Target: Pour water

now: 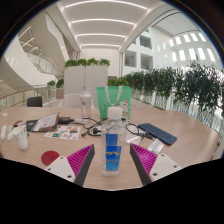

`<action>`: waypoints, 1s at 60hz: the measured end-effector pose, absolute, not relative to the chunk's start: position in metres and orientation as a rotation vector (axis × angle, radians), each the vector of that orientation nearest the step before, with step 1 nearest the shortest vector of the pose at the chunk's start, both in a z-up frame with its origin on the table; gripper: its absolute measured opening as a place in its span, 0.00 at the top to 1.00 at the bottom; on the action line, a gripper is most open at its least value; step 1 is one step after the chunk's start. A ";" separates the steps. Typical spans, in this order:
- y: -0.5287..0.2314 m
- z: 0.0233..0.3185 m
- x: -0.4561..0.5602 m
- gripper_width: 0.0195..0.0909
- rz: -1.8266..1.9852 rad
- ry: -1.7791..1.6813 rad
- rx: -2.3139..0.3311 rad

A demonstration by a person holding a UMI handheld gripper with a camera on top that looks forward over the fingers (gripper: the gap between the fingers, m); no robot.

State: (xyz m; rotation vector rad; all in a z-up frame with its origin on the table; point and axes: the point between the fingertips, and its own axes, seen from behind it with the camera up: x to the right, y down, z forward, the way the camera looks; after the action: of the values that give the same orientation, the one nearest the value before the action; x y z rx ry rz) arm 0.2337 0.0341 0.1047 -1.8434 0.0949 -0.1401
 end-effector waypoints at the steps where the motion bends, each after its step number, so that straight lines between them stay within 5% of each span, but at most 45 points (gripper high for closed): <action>1: 0.043 0.101 0.237 0.17 -0.152 0.088 -1.836; 8: 0.093 0.078 0.250 0.19 -0.172 0.089 -1.806; 13: 0.111 0.062 0.247 0.58 -0.167 0.085 -1.825; 33: 0.119 0.059 0.222 0.70 -0.042 0.172 -1.901; 46: 0.122 0.134 0.172 0.74 -0.357 -0.178 -1.906; 60: 0.147 0.222 0.029 0.74 -1.031 -0.963 -1.527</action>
State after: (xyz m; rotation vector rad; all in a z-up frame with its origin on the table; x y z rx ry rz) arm 0.0290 0.1471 0.2225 -1.5266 -0.9625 -1.0310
